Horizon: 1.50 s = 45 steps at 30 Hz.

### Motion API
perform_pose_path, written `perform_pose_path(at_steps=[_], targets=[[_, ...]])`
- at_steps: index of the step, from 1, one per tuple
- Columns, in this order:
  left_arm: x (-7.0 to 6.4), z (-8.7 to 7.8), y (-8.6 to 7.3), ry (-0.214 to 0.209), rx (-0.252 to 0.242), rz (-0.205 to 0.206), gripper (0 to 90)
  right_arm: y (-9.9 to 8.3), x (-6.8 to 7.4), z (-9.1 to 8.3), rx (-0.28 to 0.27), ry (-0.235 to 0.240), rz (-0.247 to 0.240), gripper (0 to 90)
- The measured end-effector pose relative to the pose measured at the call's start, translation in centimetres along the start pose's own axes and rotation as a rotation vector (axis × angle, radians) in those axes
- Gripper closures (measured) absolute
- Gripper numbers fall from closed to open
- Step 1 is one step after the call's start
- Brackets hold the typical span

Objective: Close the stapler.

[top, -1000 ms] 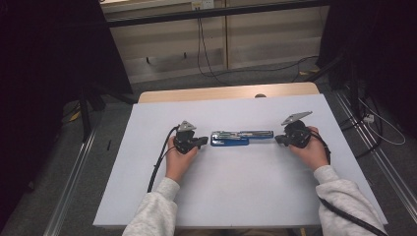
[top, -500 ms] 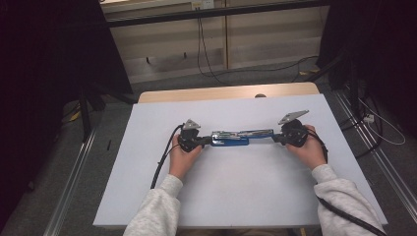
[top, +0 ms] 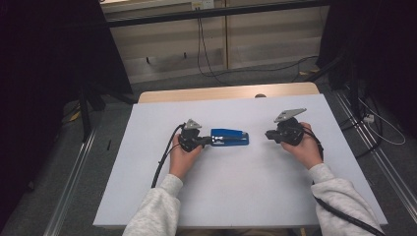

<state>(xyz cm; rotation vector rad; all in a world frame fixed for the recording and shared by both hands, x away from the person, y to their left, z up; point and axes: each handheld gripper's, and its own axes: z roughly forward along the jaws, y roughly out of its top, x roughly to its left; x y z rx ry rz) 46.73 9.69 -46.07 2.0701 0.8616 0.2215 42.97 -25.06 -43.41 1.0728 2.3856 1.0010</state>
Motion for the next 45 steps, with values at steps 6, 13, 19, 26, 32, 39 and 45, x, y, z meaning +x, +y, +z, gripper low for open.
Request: perform_pose_path(at_steps=[6,13,19,26,32,39,45], targets=[[0.1,-0.2,0.1,0.004,-0.004,-0.009,86.4,-0.2,0.0,0.2,-0.009,0.018,0.025,68.7],[0.1,-1.4,0.1,-0.006,-0.03,-0.03,63.7,-0.4,0.7,-0.5,-0.027,0.042,0.048,50.0],[-0.3,-4.3,-0.7,-0.027,-0.05,-0.005,36.1,-0.8,1.9,-1.9,-0.061,0.071,0.076,35.4],[-0.2,-7.5,-2.1,-0.043,-0.09,-0.01,28.2,-1.5,3.3,-2.9,-0.043,0.089,0.067,28.0],[0.0,-9.7,-3.1,-0.031,-0.115,-0.016,22.1,-2.2,3.9,-3.7,-0.036,0.092,0.068,23.0],[0.2,-11.3,-4.3,-0.015,-0.118,-0.007,17.2,-3.1,4.2,-4.6,-0.035,0.093,0.071,18.8],[0.2,-12.5,-5.1,-0.008,-0.124,-0.012,14.8,-3.9,4.4,-5.7,-0.043,0.094,0.077,17.7]])
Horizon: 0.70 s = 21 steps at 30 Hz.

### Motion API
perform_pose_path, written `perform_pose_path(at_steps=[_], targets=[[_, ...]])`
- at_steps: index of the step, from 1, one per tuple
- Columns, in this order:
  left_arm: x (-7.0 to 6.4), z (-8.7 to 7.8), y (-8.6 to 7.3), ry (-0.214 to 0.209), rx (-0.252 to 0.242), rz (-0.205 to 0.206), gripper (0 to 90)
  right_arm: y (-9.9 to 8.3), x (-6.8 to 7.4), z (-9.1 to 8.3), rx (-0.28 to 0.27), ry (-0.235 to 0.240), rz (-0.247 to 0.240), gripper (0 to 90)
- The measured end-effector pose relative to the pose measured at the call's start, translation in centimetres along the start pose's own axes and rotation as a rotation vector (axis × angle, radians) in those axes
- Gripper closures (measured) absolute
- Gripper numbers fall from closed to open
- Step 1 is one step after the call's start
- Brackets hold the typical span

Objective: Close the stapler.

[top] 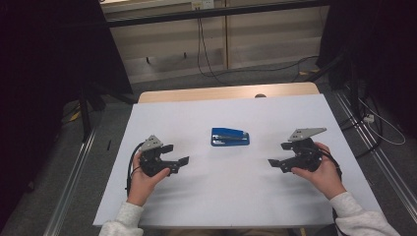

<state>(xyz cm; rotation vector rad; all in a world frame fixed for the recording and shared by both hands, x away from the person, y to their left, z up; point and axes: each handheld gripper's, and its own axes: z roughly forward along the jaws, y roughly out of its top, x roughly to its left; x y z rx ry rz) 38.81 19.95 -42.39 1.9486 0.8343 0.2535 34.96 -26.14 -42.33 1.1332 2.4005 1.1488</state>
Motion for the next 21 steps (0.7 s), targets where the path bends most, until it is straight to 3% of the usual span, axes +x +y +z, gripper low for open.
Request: perform_pose_path(at_steps=[10,18,21], targets=[[0.0,-2.7,-1.7,0.022,-0.017,-0.008,12.4,-1.0,0.5,-1.0,0.01,-0.002,-0.007,16.6],[0.0,-5.0,-3.4,0.032,-0.004,-0.006,11.4,-1.6,0.9,-1.5,0.02,-0.005,-0.025,16.0],[0.3,-5.6,-4.0,0.039,-0.007,-0.026,11.3,-1.8,0.9,-1.7,0.015,0.0,-0.02,15.6]])
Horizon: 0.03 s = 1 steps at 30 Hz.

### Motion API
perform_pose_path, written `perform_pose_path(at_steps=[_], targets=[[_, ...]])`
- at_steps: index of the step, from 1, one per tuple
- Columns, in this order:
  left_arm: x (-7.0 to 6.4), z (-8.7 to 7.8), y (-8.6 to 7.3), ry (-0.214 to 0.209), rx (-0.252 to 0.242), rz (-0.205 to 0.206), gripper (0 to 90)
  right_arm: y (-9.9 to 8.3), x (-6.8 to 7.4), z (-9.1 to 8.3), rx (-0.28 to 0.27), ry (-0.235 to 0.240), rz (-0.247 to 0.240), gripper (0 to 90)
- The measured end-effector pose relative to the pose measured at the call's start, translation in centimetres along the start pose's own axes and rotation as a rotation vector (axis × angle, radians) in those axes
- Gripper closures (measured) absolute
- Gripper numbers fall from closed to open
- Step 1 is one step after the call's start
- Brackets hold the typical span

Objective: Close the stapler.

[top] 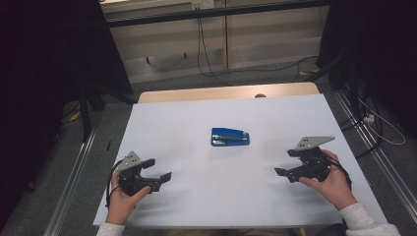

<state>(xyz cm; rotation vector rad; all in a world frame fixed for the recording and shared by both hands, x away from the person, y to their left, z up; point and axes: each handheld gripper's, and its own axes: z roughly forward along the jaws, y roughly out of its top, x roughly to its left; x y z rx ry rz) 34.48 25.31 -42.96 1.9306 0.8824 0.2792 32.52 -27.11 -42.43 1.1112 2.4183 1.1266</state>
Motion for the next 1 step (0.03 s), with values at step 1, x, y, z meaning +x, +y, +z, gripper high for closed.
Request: perform_pose_path(at_steps=[1], targets=[[0.06,-0.11,-0.1,0.011,-0.006,-0.003,11.3,-0.03,-0.02,-0.01,-0.002,0.001,-0.003,15.5]])
